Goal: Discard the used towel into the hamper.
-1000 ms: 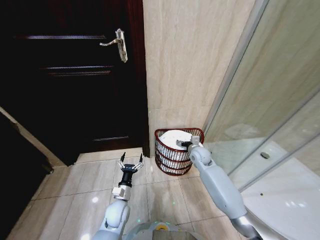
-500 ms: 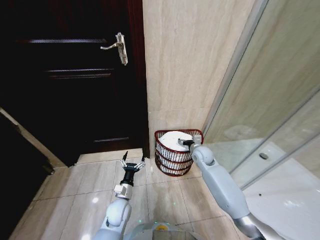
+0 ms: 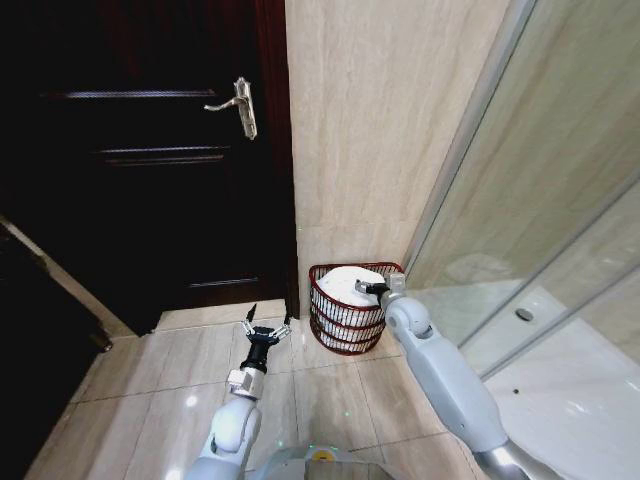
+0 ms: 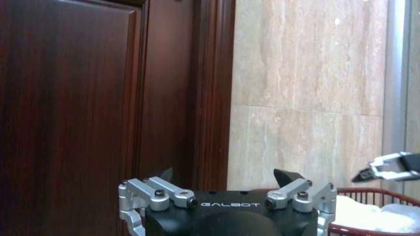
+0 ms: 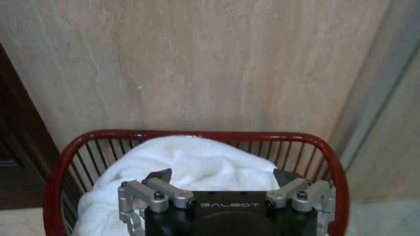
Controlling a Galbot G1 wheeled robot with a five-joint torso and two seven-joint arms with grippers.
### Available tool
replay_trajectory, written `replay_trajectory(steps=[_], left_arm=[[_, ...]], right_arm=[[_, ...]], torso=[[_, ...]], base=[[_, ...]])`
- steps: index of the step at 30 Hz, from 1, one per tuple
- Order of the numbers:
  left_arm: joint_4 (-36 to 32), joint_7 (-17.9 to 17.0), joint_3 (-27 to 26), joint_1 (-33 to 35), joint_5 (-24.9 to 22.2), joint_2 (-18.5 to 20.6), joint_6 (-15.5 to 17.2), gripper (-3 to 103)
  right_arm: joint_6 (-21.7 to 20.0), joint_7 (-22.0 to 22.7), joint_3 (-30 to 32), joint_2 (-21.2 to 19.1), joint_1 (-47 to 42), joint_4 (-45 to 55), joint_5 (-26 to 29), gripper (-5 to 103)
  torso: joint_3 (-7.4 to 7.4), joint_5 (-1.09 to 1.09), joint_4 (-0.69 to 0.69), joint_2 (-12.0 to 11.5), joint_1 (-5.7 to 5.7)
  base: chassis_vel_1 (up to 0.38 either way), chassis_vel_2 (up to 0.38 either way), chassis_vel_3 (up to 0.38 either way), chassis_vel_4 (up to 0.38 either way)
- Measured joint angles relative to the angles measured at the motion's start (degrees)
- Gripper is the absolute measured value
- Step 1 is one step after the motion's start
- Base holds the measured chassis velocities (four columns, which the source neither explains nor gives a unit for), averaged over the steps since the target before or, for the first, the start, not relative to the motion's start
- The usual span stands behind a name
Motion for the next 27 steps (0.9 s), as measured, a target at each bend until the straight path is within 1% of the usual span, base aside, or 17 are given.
replay_trajectory(steps=[1, 4, 5, 7, 8, 11, 18, 22, 24, 27], left_arm=[[-0.10, 0.17, -0.04, 0.21, 0.06, 0.11, 0.06, 100], [-0.79, 0.48, -0.43, 0.81, 0.11, 0.15, 0.14, 100], [-0.79, 0.48, -0.43, 0.81, 0.11, 0.15, 0.14, 100], [-1.00, 0.50, -0.73, 0.92, 0.10, 0.15, -0.05, 100], [-1.00, 0.50, -0.73, 0.92, 0.10, 0.15, -0.05, 100], [-1.50, 0.50, -1.25, 1.17, -0.13, 0.20, -0.22, 100], [-1.53, 0.40, -1.81, 1.06, -0.52, 0.19, -0.45, 100], [-1.09, 0.37, -1.83, 0.92, -0.71, 0.17, -0.88, 100], [-0.52, 0.36, -1.82, 0.72, -0.78, 0.17, -1.26, 100], [-0.07, 0.35, -1.84, 0.49, -0.85, 0.19, -1.47, 100]], right_arm=[[-0.50, 0.27, -0.66, -0.23, 1.15, -0.77, 1.64, 100], [-1.53, 3.01, -4.60, -1.03, 6.39, -5.15, 10.20, 100], [-1.53, 3.01, -4.60, -1.03, 6.39, -5.15, 10.20, 100], [-1.62, 3.90, -6.26, -1.08, 8.62, -7.99, 13.22, 100], [-1.62, 3.90, -6.26, -1.08, 8.62, -7.99, 13.22, 100], [-1.63, 5.20, -8.35, -1.11, 10.97, -12.17, 17.19, 100], [-1.64, 5.56, -9.97, -1.52, 11.10, -15.14, 18.44, 100], [-1.64, 5.42, -9.97, -0.68, 11.48, -17.60, 18.37, 100], [-1.64, 4.98, -9.87, 0.49, 12.66, -20.81, 18.01, 100], [-1.64, 4.58, -9.74, 1.35, 13.63, -22.73, 17.72, 100]], torso=[[0.11, 0.00, 0.00, 0.21, 0.09], [0.52, 0.00, 0.01, 0.96, 0.41], [0.52, 0.00, 0.01, 0.96, 0.41], [0.60, 0.00, 0.02, 1.10, 0.49], [0.60, 0.00, 0.02, 1.10, 0.49], [0.62, 0.00, 0.00, 1.14, 0.51], [0.55, 0.01, -0.01, 1.07, 0.49], [0.50, 0.00, -0.01, 1.00, 0.47], [0.47, 0.00, 0.00, 0.93, 0.44], [0.45, 0.01, 0.00, 0.90, 0.43]], base=[[0.000, 0.000, 0.000, 0.000], [0.000, 0.000, 0.000, 0.000], [0.000, 0.000, 0.000, 0.000], [0.000, 0.000, 0.000, 0.000], [0.000, 0.000, 0.000, 0.000], [0.000, 0.000, 0.000, 0.000], [0.000, 0.000, 0.000, 0.000], [0.000, 0.000, 0.000, 0.000], [0.000, 0.000, 0.000, 0.000], [0.000, 0.000, 0.000, 0.000]])
